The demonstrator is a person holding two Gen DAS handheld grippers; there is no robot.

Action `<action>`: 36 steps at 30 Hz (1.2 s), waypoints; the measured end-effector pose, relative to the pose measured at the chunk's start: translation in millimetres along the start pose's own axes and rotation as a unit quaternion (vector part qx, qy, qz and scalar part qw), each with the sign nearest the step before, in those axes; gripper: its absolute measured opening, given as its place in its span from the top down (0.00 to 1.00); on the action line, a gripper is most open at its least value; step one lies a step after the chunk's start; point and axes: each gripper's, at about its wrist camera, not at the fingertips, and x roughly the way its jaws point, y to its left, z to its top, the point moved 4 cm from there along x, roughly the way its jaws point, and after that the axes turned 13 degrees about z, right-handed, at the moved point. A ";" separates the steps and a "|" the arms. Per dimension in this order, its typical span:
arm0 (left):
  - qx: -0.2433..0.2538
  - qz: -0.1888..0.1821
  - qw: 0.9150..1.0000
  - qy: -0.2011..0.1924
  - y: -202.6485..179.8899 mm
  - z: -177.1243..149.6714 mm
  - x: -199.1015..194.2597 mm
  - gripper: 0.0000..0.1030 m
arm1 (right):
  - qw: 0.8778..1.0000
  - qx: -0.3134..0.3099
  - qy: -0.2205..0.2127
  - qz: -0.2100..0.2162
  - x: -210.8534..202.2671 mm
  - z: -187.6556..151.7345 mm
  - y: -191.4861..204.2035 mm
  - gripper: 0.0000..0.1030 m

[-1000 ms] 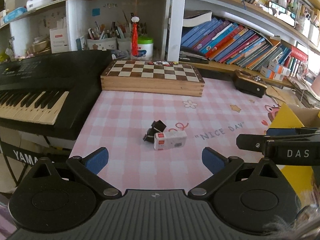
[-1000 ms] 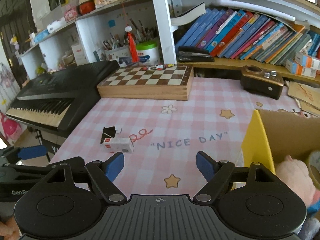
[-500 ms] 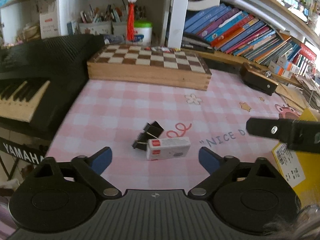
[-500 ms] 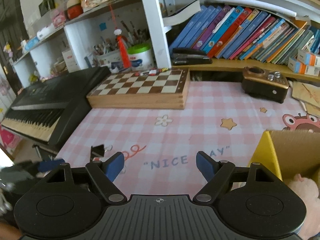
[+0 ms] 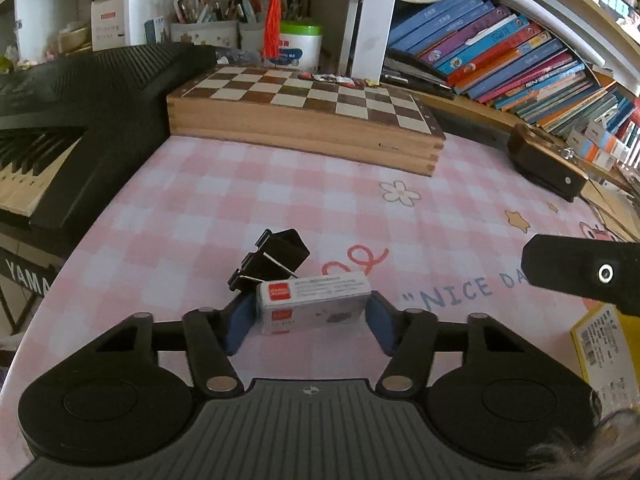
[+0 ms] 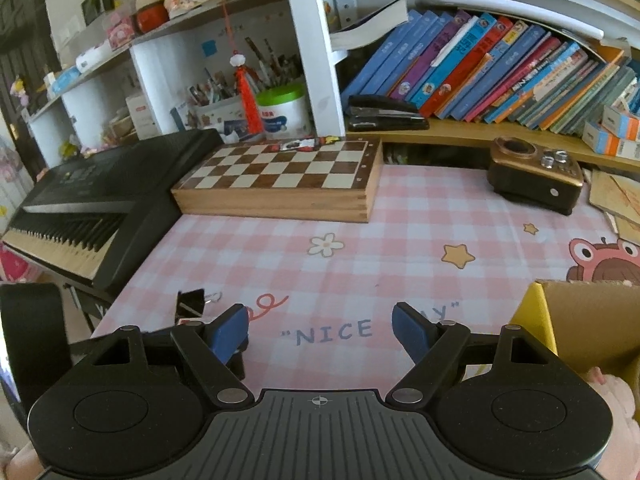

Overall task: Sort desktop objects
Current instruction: 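Grasp the white stapler box with left tool while right tool grasps the black binder clip, then carry the stapler box and binder clip to the yellow box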

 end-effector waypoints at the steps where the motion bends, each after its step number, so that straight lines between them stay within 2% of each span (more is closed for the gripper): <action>1: 0.003 -0.001 1.000 -0.003 0.1 0.1 -0.2 0.48 | 1.000 -0.004 0.002 0.002 1.6 0.5 1.5 0.21; 8: -0.002 -0.007 1.000 0.005 25.6 -11.7 -18.0 0.49 | 0.999 -0.027 0.016 0.032 20.2 4.4 16.6 0.21; 13: -0.018 0.014 1.000 0.014 64.6 -27.8 -40.0 0.49 | 0.996 -0.047 0.043 0.068 52.1 3.4 33.7 0.21; 19: -0.066 0.049 0.996 0.026 109.1 -42.4 -66.4 0.49 | 0.989 -0.062 0.074 0.114 93.3 2.1 56.2 0.22; 21: -0.070 0.054 0.996 0.026 115.5 -46.2 -74.0 0.49 | 0.987 -0.061 0.081 0.123 104.4 1.7 61.3 0.32; 22: -0.068 0.057 0.996 0.025 116.5 -47.5 -77.4 0.49 | 0.986 -0.054 0.087 0.129 109.9 1.5 62.1 0.41; 27: -0.064 0.053 0.996 0.020 115.2 -49.2 -88.4 0.49 | 0.985 -0.004 0.101 0.137 130.4 -1.5 57.5 0.55; 31: -0.066 0.052 0.996 0.010 117.8 -45.7 -95.5 0.49 | 0.985 0.001 0.099 0.142 133.8 -0.7 55.8 0.76; 36: -0.068 0.046 0.997 -0.001 122.0 -39.9 -103.1 0.49 | 0.987 0.003 0.084 0.139 118.8 1.5 52.1 0.76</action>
